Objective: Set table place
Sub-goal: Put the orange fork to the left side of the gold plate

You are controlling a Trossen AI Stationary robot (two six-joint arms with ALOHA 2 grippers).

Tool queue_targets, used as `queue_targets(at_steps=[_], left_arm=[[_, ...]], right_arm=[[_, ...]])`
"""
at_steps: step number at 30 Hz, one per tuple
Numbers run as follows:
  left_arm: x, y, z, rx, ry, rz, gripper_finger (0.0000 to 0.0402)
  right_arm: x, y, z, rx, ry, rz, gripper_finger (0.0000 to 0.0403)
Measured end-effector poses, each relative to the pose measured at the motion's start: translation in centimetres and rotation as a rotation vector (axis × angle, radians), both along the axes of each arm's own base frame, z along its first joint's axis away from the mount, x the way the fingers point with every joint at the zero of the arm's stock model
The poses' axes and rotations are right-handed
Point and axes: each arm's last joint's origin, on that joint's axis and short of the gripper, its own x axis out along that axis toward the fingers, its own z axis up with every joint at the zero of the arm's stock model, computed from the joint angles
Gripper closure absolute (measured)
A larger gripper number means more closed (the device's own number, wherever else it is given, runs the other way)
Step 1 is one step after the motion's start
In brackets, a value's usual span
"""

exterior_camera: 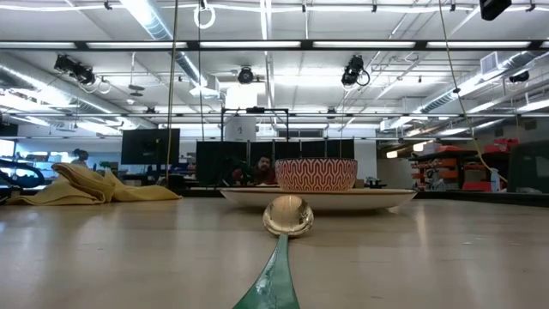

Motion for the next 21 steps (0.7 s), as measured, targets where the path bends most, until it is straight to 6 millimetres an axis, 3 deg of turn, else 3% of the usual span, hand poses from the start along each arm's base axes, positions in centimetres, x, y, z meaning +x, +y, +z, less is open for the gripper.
queue_targets(at_steps=[4, 8, 15, 21], left_arm=[[2.7, 1.4, -4.1, -0.188, 0.432, -0.033, 0.0375], [5.1, 1.8, -7.7, -0.270, 0.667, -0.097, 0.0369], [9.2, -0.1, -12.9, -0.291, 0.821, -0.125, 0.0366], [11.8, -4.1, -15.9, -0.286, 0.839, -0.161, 0.0365]], right_arm=[[0.0, 0.0, 0.0, 0.000, 0.000, 0.000, 0.0293], [0.0, 0.0, 0.0, 0.000, 0.000, 0.000, 0.0293], [0.0, 0.0, 0.0, 0.000, 0.000, 0.000, 0.0293], [0.0, 0.0, 0.0, 0.000, 0.000, 0.000, 0.0293]])
